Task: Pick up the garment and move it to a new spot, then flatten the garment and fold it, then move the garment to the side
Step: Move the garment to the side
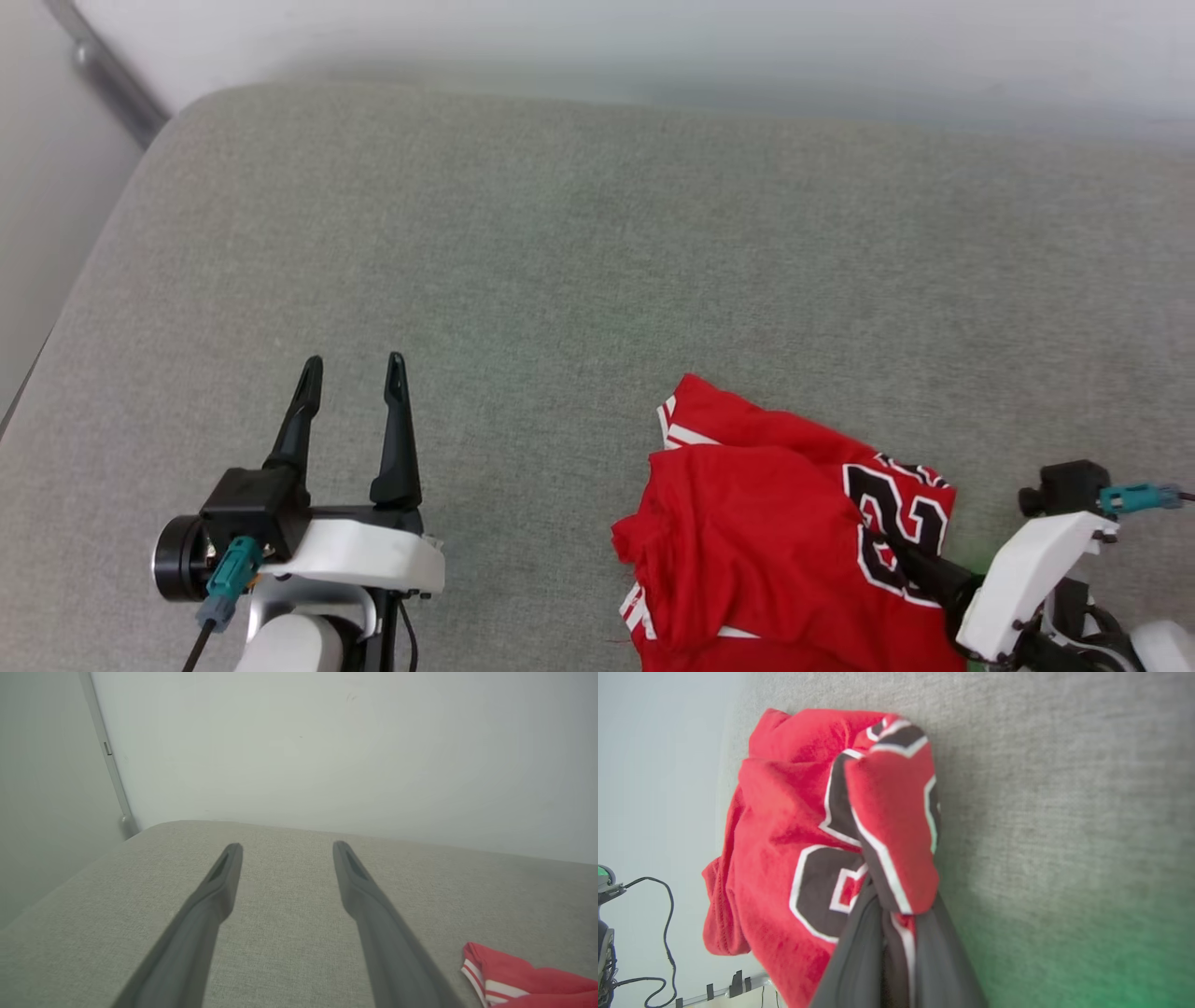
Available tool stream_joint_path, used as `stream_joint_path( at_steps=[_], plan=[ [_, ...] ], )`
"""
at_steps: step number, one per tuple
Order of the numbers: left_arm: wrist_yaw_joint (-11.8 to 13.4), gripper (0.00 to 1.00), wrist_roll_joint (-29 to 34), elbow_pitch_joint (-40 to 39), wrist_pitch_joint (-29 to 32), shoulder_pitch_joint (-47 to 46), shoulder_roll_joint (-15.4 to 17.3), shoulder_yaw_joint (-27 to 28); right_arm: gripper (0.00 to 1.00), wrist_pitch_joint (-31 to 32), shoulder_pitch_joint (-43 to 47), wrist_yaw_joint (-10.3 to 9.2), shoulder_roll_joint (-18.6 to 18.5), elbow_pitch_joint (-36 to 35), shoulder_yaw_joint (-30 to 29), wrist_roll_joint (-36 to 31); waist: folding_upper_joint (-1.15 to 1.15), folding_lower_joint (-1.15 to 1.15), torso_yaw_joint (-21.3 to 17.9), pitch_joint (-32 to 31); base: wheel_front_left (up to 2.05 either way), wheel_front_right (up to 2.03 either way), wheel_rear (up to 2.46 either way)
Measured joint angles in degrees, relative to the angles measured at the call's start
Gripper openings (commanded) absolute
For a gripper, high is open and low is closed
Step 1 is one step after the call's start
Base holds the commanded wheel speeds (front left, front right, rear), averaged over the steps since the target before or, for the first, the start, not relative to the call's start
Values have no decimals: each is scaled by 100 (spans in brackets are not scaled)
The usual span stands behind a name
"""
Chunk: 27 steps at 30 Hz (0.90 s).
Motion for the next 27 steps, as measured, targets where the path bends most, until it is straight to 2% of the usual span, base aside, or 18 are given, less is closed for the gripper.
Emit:
stream_joint_path(
  at_steps=[4, 8, 12, 16, 22, 27],
  plan=[
    [-27, 100, 127, 35, 0, 120, 76, 48, 0, -109, -50, -2, -97, -16, 221, -226, 0, 0, -183, -195, 0, 0, 0],
    [-15, 100, 180, -38, 0, 260, 114, 93, 0, -136, -176, -2, -310, 116, 307, -958, 0, 0, -504, -362, 0, 0, 0],
    [-30, 100, 190, -142, 0, 354, 167, 85, 0, 9, -294, -1, -432, 238, 235, -1605, 0, 0, -962, -460, 0, 0, 0],
    [-54, 100, 234, -263, 20, 339, 231, 36, 0, 244, -516, -2, -545, 361, 45, -1945, 0, 0, -1484, -478, 0, 0, 0],
    [-208, 100, 330, -497, 132, -80, 314, -110, 0, 214, -1217, -2, -708, 736, -311, -2382, 0, 0, -2217, -200, 0, 0, 0],
    [-363, 100, 341, -690, 316, -495, 380, -231, 0, -270, -1933, -2, -715, 1182, -650, -2773, 0, 0, -2572, 370, 0, 0, 0]
  ],
)
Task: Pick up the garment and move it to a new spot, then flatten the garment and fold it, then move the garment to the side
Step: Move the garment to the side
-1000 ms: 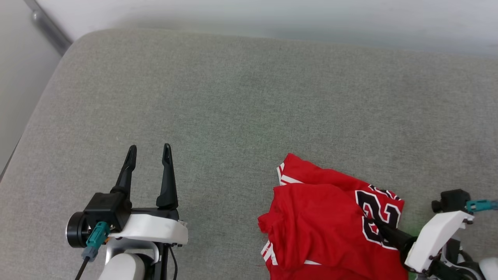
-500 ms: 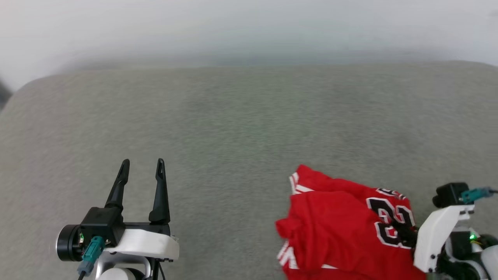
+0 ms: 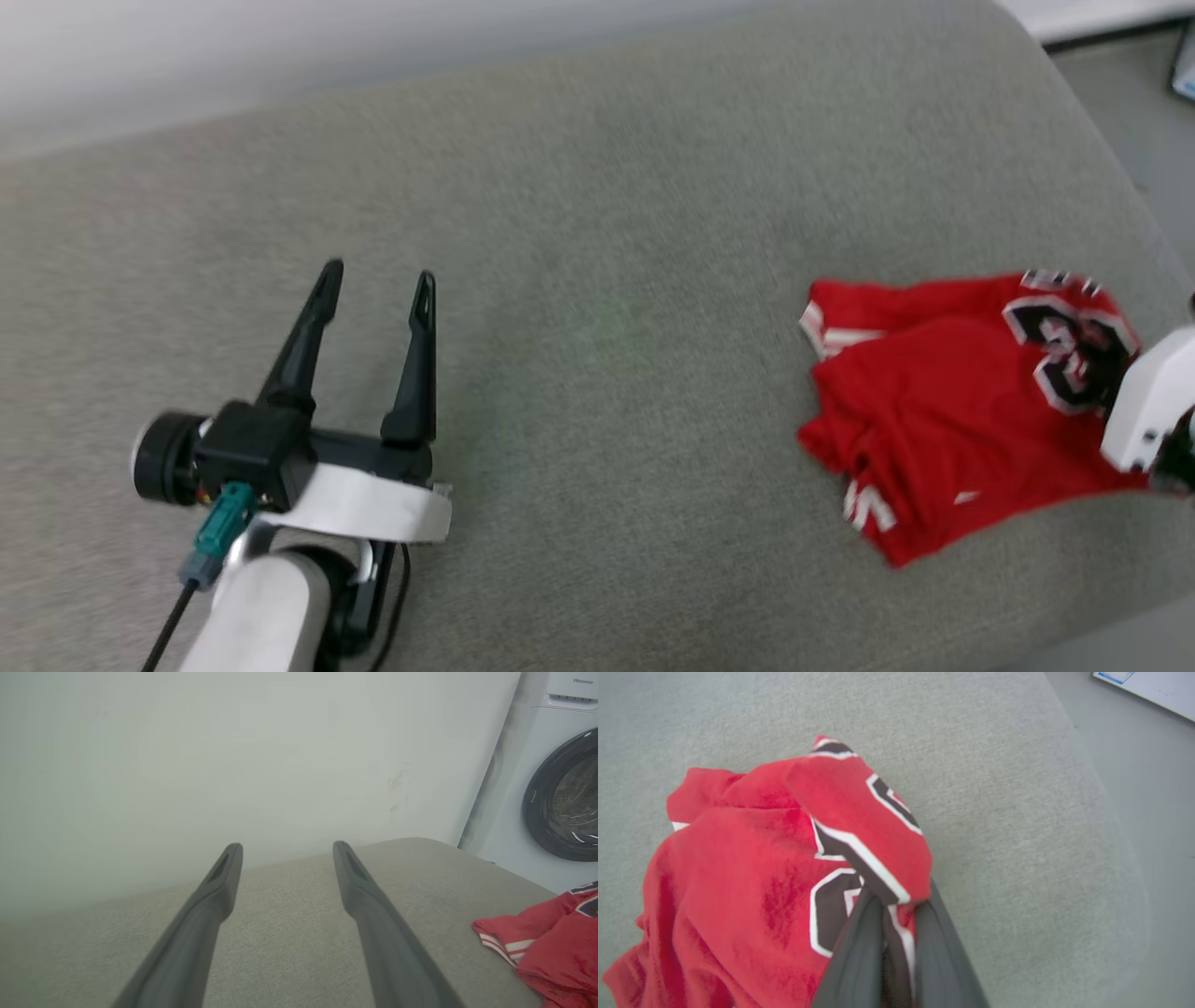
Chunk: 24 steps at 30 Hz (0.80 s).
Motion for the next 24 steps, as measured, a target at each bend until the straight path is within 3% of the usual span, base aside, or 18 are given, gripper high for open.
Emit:
stream_joint_path(
  at_steps=[10, 19, 21, 22, 24],
  plan=[
    [-240, 100, 320, -628, 509, -809, 426, -114, 0, -1204, -1410, 1, -209, 1187, -883, -994, 0, 0, -408, 1300, 0, 0, 0],
    [-400, 100, 474, -923, 727, -1400, 539, -288, 0, -2060, -2271, 2, -210, 2218, -2034, -2118, 0, 1, -372, 2210, 0, 0, 0],
    [-424, 100, 487, -906, 710, -1466, 509, -322, 38, -2204, -2363, 1, -194, 2431, -2270, -2362, 0, 1, -276, 2290, 0, 0, 0],
    [-423, 100, 487, -892, 676, -1474, 487, -334, 100, -2256, -2402, 1, -165, 2531, -2390, -2451, 0, 1, -227, 2316, 0, 0, 0],
    [-401, 100, 485, -845, 622, -1485, 447, -348, 100, -2474, -2443, 1, -114, 2670, -2576, -2682, 0, 1, -147, 2344, 0, 0, 0]
  ],
)
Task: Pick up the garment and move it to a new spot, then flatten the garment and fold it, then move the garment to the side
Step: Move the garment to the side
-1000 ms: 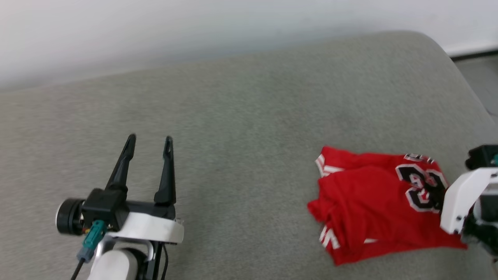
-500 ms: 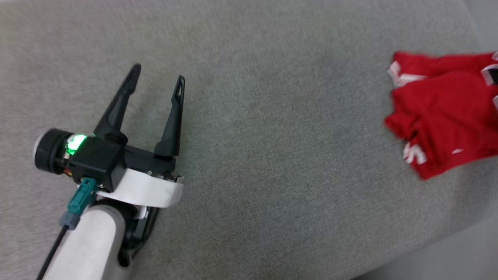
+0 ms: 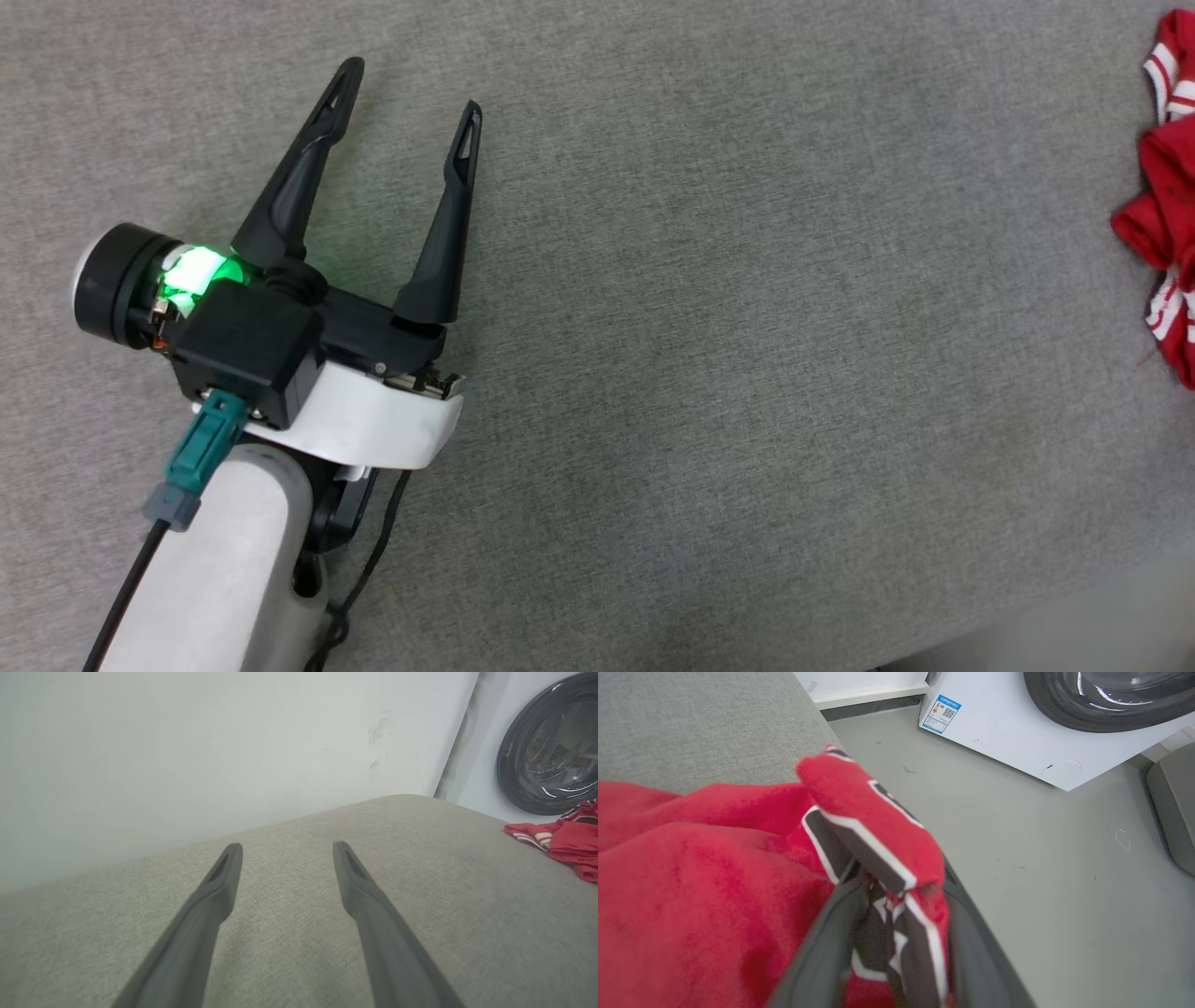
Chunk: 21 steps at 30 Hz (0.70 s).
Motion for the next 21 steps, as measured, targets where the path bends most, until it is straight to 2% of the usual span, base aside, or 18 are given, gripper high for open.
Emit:
stream_joint_path(
  at_steps=[8, 11, 18, 21],
  plan=[
    [70, 100, -110, 315, -264, 123, -90, -9, 100, -989, -5, 0, 56, 27, -613, -887, 0, -1, 90, -338, 0, 0, 0],
    [131, 100, -203, 476, -401, 298, -164, 1, 100, -1292, 79, 0, 87, -67, -634, -1096, 0, -1, 121, -606, 0, 0, 0],
    [366, 100, -446, 814, -661, 925, -356, 89, 100, -1625, 720, 0, 312, -492, -154, -1025, 0, -1, 231, -1396, 0, 0, 0],
    [514, 100, -599, 1003, -765, 1415, -469, 156, 100, -1690, 1534, 0, 657, -1063, 222, -717, 0, -2, 362, -1996, 0, 0, 0]
  ],
)
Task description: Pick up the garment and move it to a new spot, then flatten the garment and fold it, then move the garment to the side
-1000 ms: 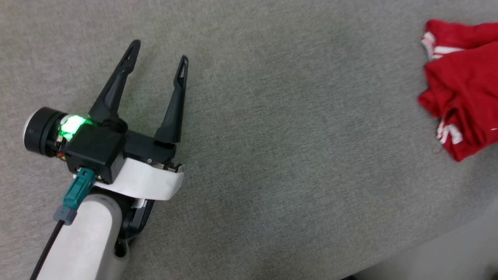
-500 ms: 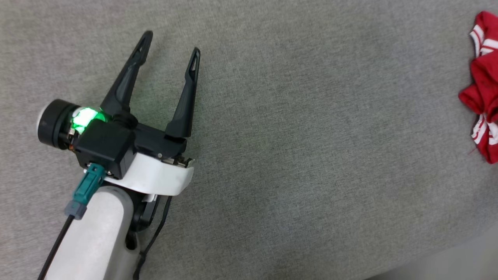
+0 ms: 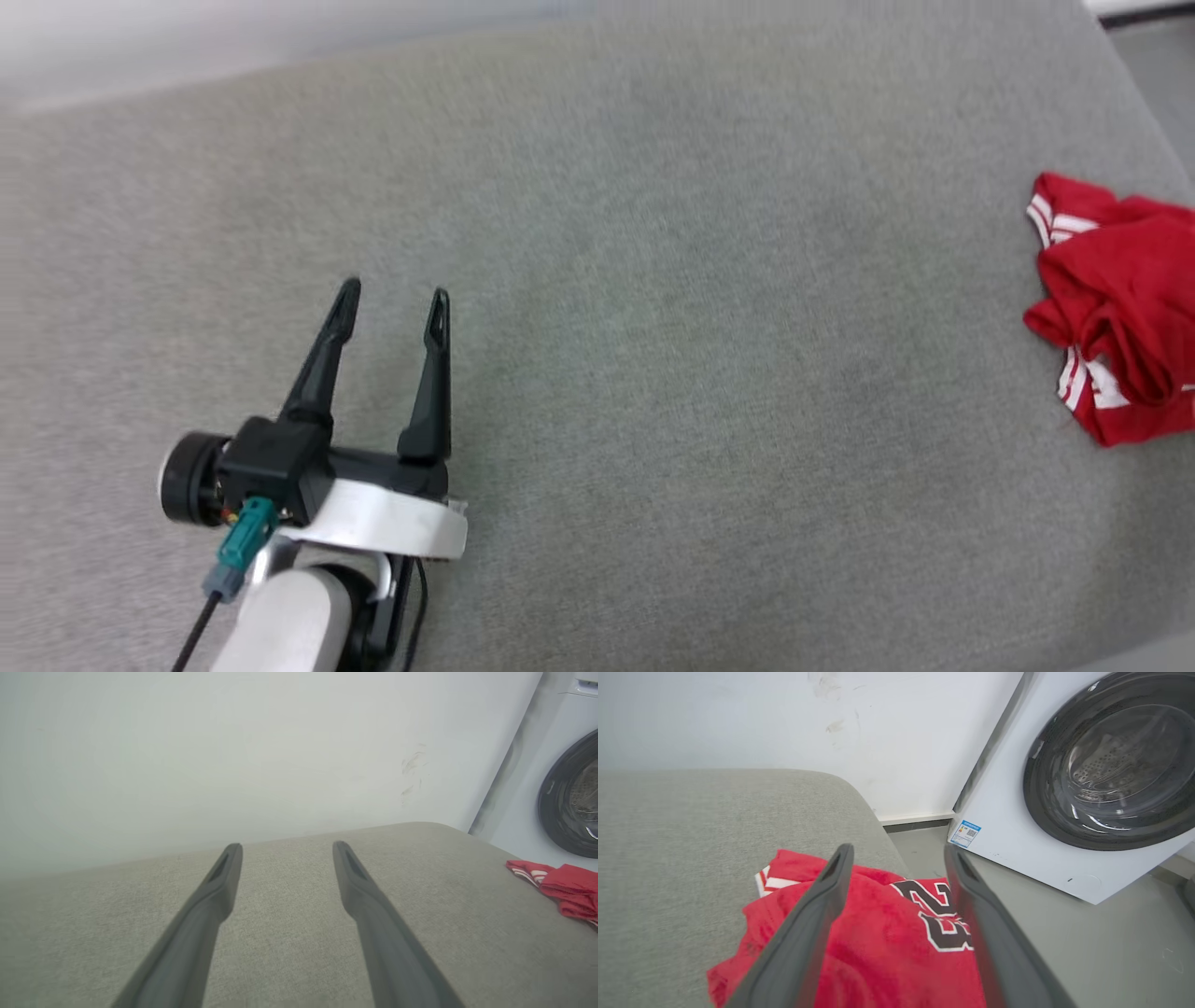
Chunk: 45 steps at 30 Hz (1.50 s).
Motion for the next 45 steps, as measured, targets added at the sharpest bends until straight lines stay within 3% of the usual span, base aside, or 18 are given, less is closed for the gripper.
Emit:
stream_joint_path(
  at_steps=[17, 29, 34, 45],
  plan=[
    [105, 100, -257, 673, -157, 1040, -102, 481, 100, 633, 2436, 0, 1301, -2713, 1441, 922, 0, -1, 953, -1398, 0, 0, 0],
    [-107, 100, -9, 676, -158, 1488, -197, 797, 100, 1269, 3838, 0, 1611, -4623, 1722, 964, 0, -1, 1253, -1933, 0, 0, 0],
    [-243, 100, 103, 727, -158, 1504, -305, 880, 100, 1376, 3978, 0, 1662, -4966, 1812, 978, 0, 0, 1208, -1906, 0, 0, 0],
    [-504, 100, 321, 789, -158, 1486, -482, 1082, 100, 1412, 3964, 0, 1686, -4988, 1806, 996, 0, 0, 1240, -1858, 0, 0, 0]
  ],
)
